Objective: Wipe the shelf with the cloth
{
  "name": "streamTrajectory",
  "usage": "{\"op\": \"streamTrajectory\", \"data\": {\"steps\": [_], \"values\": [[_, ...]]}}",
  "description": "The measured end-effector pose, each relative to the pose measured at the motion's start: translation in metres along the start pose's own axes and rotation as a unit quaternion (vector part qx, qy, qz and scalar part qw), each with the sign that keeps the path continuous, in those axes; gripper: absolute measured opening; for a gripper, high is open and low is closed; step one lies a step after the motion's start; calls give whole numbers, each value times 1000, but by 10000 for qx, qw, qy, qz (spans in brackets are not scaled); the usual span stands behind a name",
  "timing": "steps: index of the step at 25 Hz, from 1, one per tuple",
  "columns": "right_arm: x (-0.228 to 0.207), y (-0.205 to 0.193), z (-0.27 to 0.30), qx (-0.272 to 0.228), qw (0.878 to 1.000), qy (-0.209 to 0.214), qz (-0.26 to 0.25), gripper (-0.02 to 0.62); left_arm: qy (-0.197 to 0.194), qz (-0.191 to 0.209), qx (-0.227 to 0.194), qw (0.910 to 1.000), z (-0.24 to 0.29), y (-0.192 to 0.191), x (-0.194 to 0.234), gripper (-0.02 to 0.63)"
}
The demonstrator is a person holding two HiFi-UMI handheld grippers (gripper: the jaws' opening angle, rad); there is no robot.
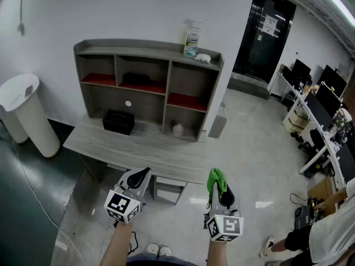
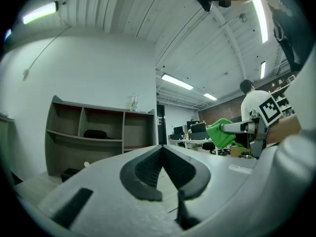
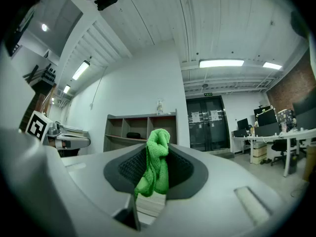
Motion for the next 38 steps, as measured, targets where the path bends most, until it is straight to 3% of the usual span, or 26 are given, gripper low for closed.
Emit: {"op": "streamTrajectory", "data": {"steps": [12, 28, 38], "values": [[9, -2, 3, 26, 10000, -4, -50, 112, 1, -40, 39, 10000, -4, -5, 8, -2], [19, -12, 21, 2, 9994, -339, 9, 123, -135, -112, -51, 9998, -3, -16, 38, -2], [13, -26, 101, 15, 9996, -286, 56, 123, 54, -215, 119, 9997, 40, -37, 90, -1]]}}
Point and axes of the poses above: the fingertips, and each gripper's own axes: z forward along the fingers, x to its left, y out of its top, the point moved 3 cm from there along -z, backward along the fingers, and after that the axes turned 13 degrees about -y, right-handed, at the moved point
